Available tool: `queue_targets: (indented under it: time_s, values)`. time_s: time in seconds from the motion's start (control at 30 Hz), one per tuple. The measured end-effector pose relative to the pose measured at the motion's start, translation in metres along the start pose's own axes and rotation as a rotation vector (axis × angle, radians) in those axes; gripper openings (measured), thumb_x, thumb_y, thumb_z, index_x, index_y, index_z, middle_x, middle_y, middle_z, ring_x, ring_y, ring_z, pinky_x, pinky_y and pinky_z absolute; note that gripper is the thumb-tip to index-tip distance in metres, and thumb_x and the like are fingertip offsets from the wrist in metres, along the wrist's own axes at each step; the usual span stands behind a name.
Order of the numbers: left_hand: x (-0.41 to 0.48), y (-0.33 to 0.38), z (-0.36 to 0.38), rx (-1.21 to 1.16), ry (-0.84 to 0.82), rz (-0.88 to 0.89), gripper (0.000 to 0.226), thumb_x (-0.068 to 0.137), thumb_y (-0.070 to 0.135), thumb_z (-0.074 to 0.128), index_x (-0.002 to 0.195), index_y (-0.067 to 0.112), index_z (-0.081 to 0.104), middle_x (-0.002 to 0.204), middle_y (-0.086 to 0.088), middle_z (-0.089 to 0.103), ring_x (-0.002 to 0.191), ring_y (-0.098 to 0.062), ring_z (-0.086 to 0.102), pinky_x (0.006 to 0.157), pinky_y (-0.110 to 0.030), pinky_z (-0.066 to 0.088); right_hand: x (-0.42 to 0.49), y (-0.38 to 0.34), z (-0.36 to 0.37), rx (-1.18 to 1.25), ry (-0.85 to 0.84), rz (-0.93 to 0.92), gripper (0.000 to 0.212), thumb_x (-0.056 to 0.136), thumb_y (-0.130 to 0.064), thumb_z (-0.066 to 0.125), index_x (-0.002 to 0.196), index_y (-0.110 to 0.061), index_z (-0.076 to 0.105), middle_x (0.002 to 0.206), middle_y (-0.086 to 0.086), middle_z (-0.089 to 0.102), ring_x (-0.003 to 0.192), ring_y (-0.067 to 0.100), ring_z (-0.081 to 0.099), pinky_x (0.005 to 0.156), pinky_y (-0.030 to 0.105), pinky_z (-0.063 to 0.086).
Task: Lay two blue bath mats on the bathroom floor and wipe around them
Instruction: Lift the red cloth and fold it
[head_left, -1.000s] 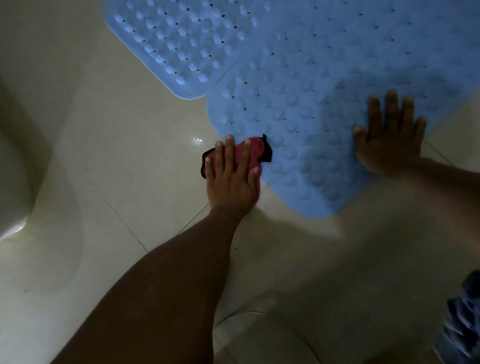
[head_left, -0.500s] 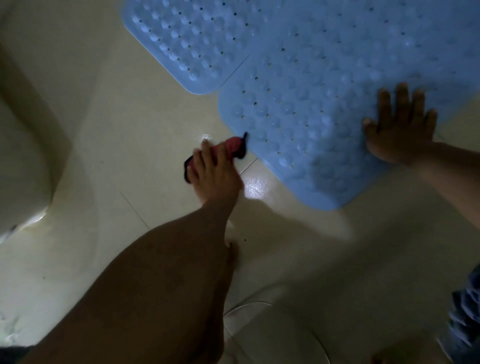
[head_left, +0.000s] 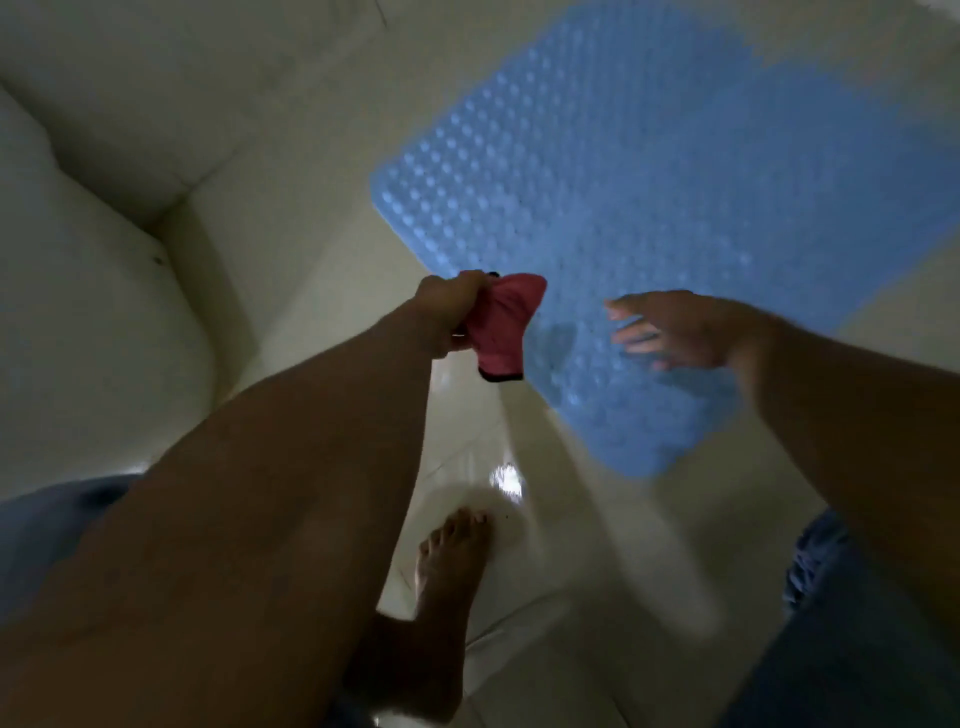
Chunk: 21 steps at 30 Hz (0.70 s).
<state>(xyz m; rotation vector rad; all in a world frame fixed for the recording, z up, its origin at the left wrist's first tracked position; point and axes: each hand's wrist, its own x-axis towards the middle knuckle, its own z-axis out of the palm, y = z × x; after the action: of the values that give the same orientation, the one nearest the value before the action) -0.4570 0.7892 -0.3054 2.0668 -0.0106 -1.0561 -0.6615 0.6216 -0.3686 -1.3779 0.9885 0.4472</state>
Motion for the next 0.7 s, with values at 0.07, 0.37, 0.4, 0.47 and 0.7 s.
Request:
queue_targets:
  time_s: [0.07, 0.37, 0.4, 0.47, 0.7]
  values:
    - [-0.024, 0.040, 0.003, -0.051, -0.155, 0.017, 0.017, 0.095, 0.024, 0.067, 0.108, 0.014, 0.067, 0.087, -0.005, 0.065, 0.074, -0.018, 0.064, 0.067, -0.031, 0.056, -0.020, -0.038, 0.013, 0.160, -0.089, -0.092, 0.042, 0.091, -0.059, 0.054, 0.122, -0.031, 0.061, 0.126, 0.000, 0.066, 0.121, 0.018, 0.058, 0.094, 0.041, 0.040]
    - [-0.121, 0.197, -0.010, 0.021, -0.234, 0.342, 0.054, 0.079, 0.034, 0.084, 0.126, 0.015, 0.067, 0.119, -0.007, 0.071, 0.102, -0.023, 0.071, 0.077, -0.035, 0.062, -0.150, -0.185, -0.048, 0.305, 0.200, -0.520, 0.017, 0.089, -0.009, 0.063, 0.106, -0.008, 0.064, 0.109, 0.018, 0.069, 0.088, 0.027, 0.068, 0.068, 0.034, 0.054]
    - [-0.130, 0.214, -0.012, 0.041, -0.233, 0.387, 0.055, 0.076, 0.037, 0.086, 0.124, 0.017, 0.069, 0.118, -0.006, 0.073, 0.102, -0.022, 0.072, 0.077, -0.034, 0.061, -0.165, -0.199, -0.058, 0.299, 0.228, -0.565, 0.015, 0.088, -0.005, 0.062, 0.103, -0.009, 0.065, 0.108, 0.018, 0.069, 0.086, 0.027, 0.068, 0.066, 0.033, 0.055]
    - [-0.147, 0.246, -0.018, 0.052, -0.234, 0.473, 0.052, 0.075, 0.036, 0.087, 0.121, 0.017, 0.072, 0.114, -0.004, 0.076, 0.100, -0.019, 0.072, 0.074, -0.031, 0.058, -0.194, -0.225, -0.074, 0.260, 0.251, -0.634, 0.023, 0.087, -0.004, 0.060, 0.108, -0.011, 0.069, 0.108, 0.017, 0.072, 0.088, 0.028, 0.070, 0.069, 0.034, 0.058]
    - [-0.196, 0.318, -0.041, 0.046, -0.243, 0.662, 0.045, 0.083, 0.017, 0.080, 0.122, 0.009, 0.059, 0.107, -0.013, 0.068, 0.087, -0.026, 0.070, 0.064, -0.034, 0.059, -0.276, -0.290, -0.111, 0.078, 0.435, -0.782, 0.028, 0.087, -0.012, 0.068, 0.114, -0.018, 0.071, 0.101, 0.009, 0.077, 0.090, 0.028, 0.075, 0.073, 0.036, 0.061]
